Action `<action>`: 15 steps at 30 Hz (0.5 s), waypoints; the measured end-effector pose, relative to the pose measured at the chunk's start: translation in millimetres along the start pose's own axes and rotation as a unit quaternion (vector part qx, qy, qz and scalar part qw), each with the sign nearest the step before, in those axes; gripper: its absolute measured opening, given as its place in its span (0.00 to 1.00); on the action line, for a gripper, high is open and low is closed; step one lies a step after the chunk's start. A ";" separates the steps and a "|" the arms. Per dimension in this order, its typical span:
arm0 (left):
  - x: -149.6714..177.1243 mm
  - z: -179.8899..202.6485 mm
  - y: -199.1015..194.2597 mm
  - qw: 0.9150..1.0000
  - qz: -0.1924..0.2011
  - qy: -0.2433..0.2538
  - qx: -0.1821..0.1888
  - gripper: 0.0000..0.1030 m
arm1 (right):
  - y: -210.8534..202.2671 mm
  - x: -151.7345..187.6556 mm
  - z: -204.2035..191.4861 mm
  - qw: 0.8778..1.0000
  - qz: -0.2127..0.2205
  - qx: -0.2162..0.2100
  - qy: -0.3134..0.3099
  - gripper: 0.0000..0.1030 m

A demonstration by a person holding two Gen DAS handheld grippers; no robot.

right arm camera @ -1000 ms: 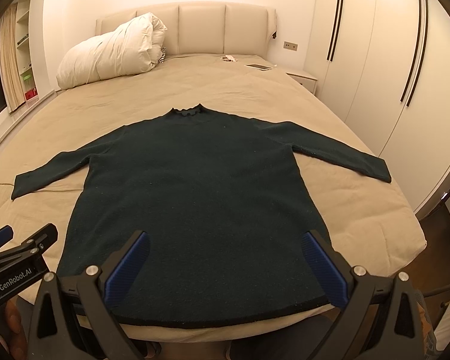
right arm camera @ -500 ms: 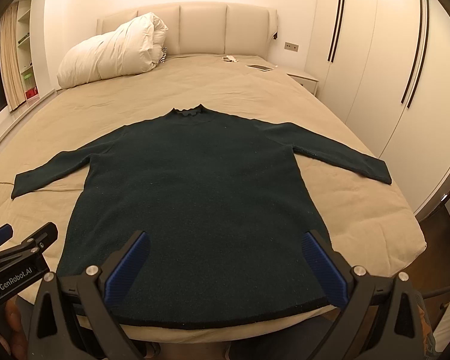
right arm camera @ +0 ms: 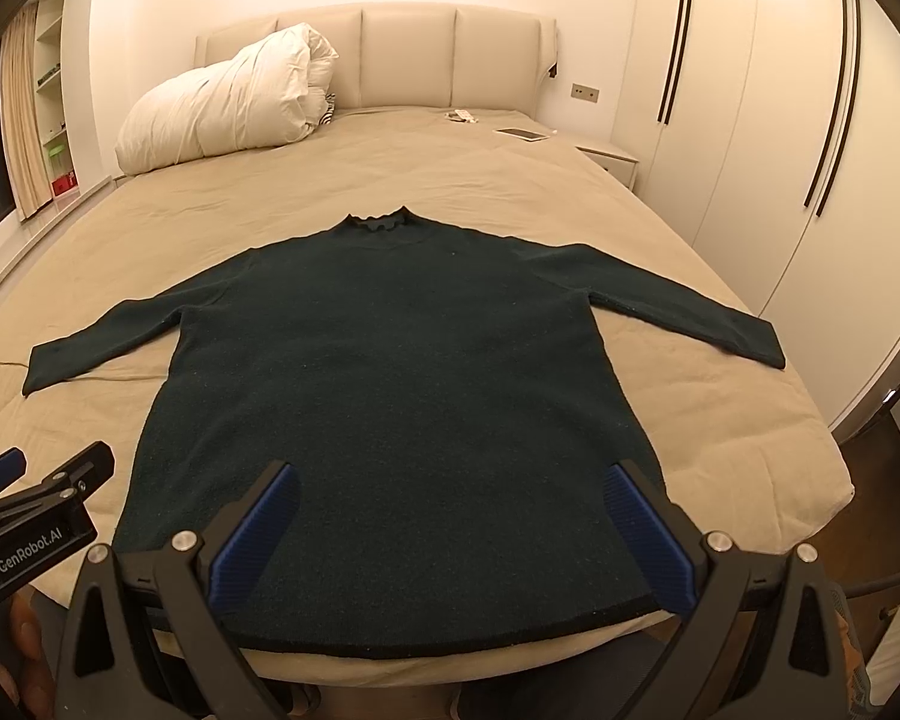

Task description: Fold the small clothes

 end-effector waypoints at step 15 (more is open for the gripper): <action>1.5 -5.7 10.0 0.999 -0.013 -0.031 0.029 1.00 | 4.2 4.3 -3.8 1.000 -0.004 -0.001 -0.001 1.00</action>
Point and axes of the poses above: each gripper's, at about its wrist camera, not at the fingertips, and y roughly the way its jaws point, z to its right, x to its underside, the point moved 10 cm from there along y, roughly the way its jaws point, and after that the axes turned 15 degrees about -x, right-handed, at the moved point
